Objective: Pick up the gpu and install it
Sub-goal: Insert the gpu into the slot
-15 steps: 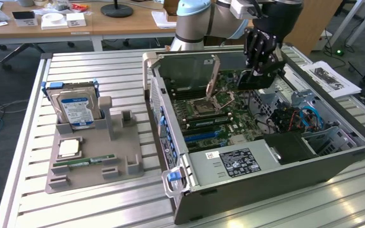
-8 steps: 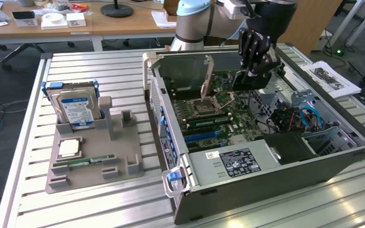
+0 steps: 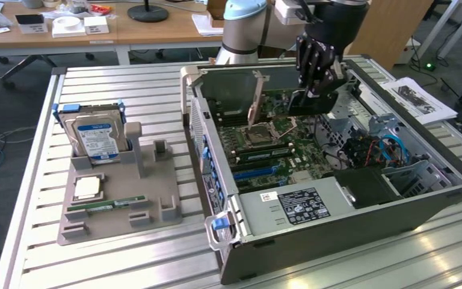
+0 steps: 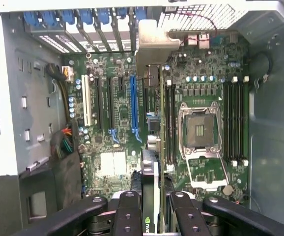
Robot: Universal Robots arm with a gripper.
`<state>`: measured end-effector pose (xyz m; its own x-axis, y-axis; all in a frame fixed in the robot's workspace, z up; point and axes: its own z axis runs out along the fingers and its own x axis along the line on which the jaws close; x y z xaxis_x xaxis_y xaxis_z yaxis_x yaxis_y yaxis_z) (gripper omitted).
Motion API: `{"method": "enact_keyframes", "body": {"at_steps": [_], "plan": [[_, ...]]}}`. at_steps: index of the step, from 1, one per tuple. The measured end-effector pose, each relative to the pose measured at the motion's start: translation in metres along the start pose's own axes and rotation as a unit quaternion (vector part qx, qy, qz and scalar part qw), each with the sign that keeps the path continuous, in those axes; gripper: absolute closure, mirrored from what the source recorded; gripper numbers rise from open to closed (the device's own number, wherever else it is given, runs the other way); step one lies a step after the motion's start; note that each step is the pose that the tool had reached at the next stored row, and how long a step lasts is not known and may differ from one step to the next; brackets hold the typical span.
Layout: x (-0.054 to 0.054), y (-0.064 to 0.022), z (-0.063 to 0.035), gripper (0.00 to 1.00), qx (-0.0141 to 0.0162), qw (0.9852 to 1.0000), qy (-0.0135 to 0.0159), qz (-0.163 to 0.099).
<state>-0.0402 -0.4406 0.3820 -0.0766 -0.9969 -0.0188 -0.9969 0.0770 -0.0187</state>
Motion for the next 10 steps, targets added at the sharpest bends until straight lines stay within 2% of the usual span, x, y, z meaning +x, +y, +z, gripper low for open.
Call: {"method": "enact_keyframes", "body": {"at_steps": [4, 10], "plan": [[0.0004, 0.0054, -0.0001, 0.73, 0.0000, 1.0000, 0.0000, 0.000], [0.0005, 0.0060, 0.0001, 0.73, -0.0001, 1.0000, 0.0001, 0.000]]}}
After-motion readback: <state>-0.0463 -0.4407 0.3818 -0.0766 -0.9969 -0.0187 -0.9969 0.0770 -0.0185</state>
